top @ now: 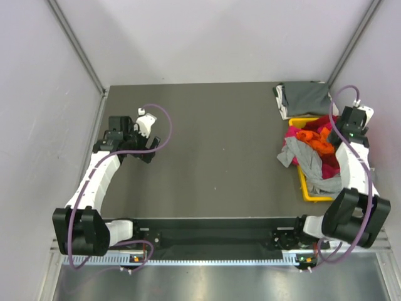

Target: Fold and stack the t-shirts

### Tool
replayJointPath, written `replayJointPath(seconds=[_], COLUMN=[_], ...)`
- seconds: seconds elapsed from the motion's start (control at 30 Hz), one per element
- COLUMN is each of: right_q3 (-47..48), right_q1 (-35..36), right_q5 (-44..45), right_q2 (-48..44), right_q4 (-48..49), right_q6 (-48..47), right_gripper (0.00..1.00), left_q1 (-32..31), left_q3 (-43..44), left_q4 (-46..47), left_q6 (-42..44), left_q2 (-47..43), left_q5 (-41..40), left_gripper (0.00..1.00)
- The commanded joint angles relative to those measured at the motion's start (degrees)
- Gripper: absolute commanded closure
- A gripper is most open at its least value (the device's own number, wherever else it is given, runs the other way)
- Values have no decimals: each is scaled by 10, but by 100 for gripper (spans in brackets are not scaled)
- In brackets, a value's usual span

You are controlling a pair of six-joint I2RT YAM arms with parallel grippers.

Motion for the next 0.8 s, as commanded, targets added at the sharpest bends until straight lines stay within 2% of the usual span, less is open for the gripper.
replayJointPath(seconds=[0.0, 0.03, 0.07, 0.17, 0.3, 0.47, 0.63, 0.67, 0.7, 0.73, 0.77], right_q3=[63, 81, 88, 109, 138, 180, 167, 151, 106, 83, 64], right_q1=[-10, -10, -9, -9, -9, -9, -10, -10, -9, -9, -10], right_q5=[-43, -47, -46, -17, 7, -30, -157, -220, -237, -238, -221], right_q2=[30, 46, 52, 57, 41, 27, 8, 5, -3, -6, -11], right_q4=[8, 4, 0, -3, -8, -19, -67, -73, -64, -51, -19], right_q6=[-21, -23, -25, -40, -71, -71, -15, 8, 18, 27, 39], right_gripper=[53, 61, 79, 100, 100, 100, 100, 96, 89, 58, 47], left_q1=[2, 2, 2, 2, 2, 2, 2, 2, 2, 2, 2], left_q3=[21, 21, 20, 13, 9, 12, 11, 10, 9, 6, 5], left_q4=[1, 1, 2, 3, 4, 6, 3, 3, 7, 9, 10], left_q6=[14, 14, 14, 18, 24, 18, 17, 16, 16, 15, 16], left_q2=[3, 6, 8, 12, 20, 25, 21, 21, 21, 24, 25], left_q5=[-14, -13, -14, -15, -9, 2, 19, 25, 26, 28, 31], left_gripper=[1, 1, 1, 1, 1, 1, 1, 1, 1, 1, 1])
